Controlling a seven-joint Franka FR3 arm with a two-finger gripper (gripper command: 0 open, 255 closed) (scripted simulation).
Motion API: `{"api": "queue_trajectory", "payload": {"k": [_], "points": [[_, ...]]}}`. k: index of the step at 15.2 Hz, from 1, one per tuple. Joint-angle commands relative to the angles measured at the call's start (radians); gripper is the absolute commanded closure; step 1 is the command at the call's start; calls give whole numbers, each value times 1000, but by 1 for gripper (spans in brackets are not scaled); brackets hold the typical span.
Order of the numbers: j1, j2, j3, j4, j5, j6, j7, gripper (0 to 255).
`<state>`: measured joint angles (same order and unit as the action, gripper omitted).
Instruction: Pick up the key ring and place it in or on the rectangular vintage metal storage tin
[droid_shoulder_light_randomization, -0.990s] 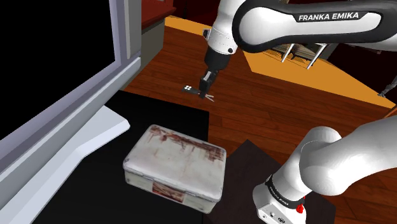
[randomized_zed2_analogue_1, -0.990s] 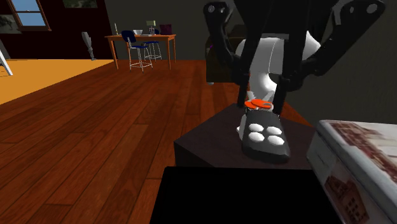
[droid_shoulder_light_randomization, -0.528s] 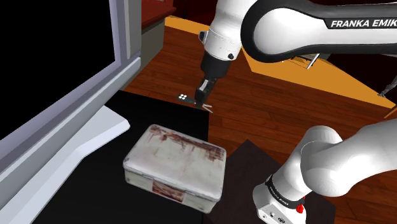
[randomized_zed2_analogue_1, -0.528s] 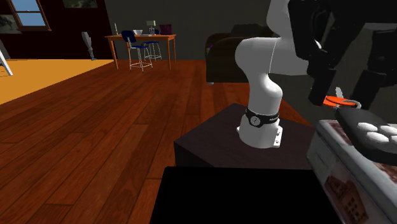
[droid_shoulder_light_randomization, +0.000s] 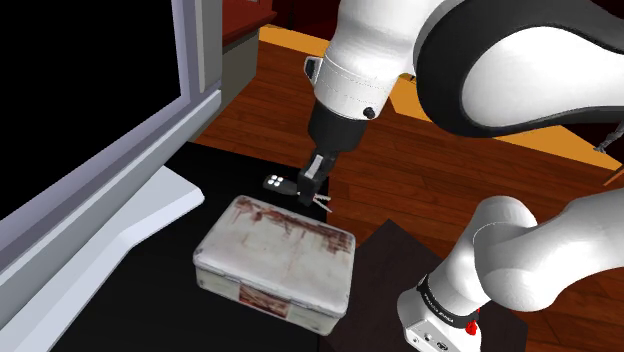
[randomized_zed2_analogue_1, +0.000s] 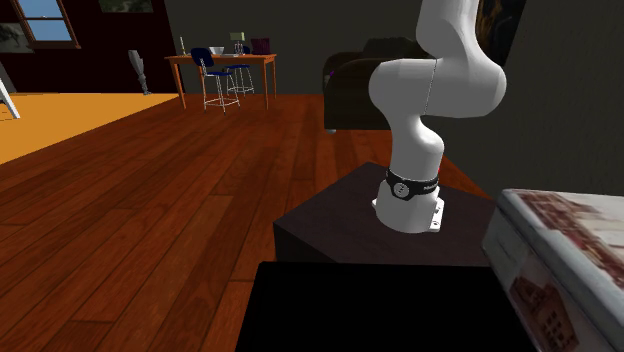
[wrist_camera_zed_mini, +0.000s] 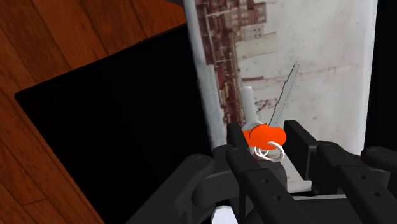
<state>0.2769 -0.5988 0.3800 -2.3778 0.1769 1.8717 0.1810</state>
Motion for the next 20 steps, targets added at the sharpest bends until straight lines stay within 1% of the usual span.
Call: {"api": "queue_trajectory", "payload": {"k": [1, 2, 17, 20], "points": [[16, 11, 43, 14, 17, 0, 52, 255], [25, 15, 69, 26, 27, -4, 83, 255], [32, 58, 115, -144, 50, 208, 90, 255], [32, 59, 116, -146, 50, 211, 90, 255]]}}
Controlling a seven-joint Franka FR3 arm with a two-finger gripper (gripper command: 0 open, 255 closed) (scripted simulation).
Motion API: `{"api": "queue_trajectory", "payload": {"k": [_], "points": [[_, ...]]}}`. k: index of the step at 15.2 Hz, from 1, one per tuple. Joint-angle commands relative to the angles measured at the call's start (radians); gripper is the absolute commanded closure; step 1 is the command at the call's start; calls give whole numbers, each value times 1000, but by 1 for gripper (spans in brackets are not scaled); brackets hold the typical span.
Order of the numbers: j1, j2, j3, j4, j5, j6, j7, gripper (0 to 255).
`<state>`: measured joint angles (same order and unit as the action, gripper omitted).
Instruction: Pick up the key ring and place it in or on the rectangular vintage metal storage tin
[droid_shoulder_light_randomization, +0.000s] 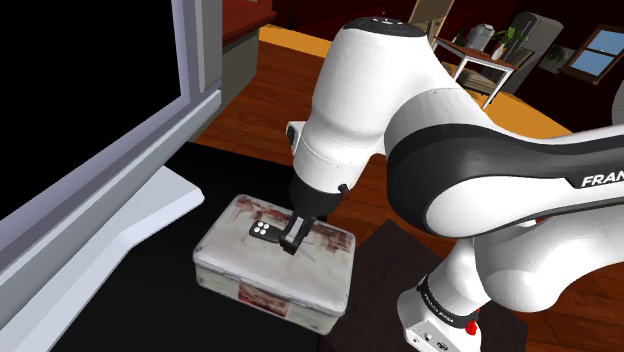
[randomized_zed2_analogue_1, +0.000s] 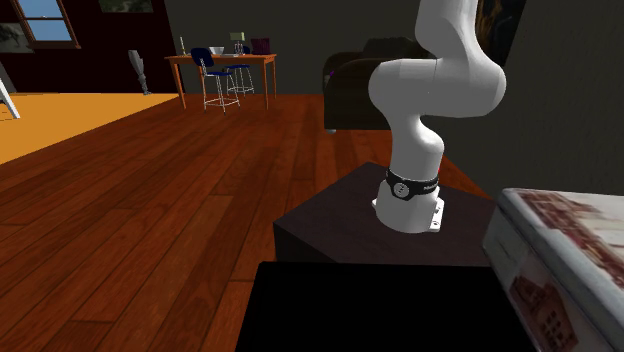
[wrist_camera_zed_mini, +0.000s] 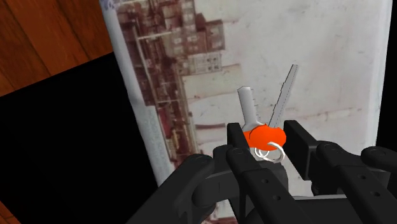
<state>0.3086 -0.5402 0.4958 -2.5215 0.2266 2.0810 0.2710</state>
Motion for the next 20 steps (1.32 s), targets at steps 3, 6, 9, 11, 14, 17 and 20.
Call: {"api": "queue_trajectory", "payload": {"k": [3, 6, 9, 11, 14, 17, 20], "points": [[0, 0, 0, -2, 0, 2, 0, 255], [0, 0, 0, -2, 0, 2, 0, 0], [0, 0, 0, -2, 0, 2, 0, 0], [0, 0, 0, -2, 0, 2, 0, 0], [2, -37, -24, 73, -7, -109, -3, 0], [2, -44, -30, 94, -9, -137, -3, 0], [2, -44, -30, 94, -9, -137, -3, 0]]}}
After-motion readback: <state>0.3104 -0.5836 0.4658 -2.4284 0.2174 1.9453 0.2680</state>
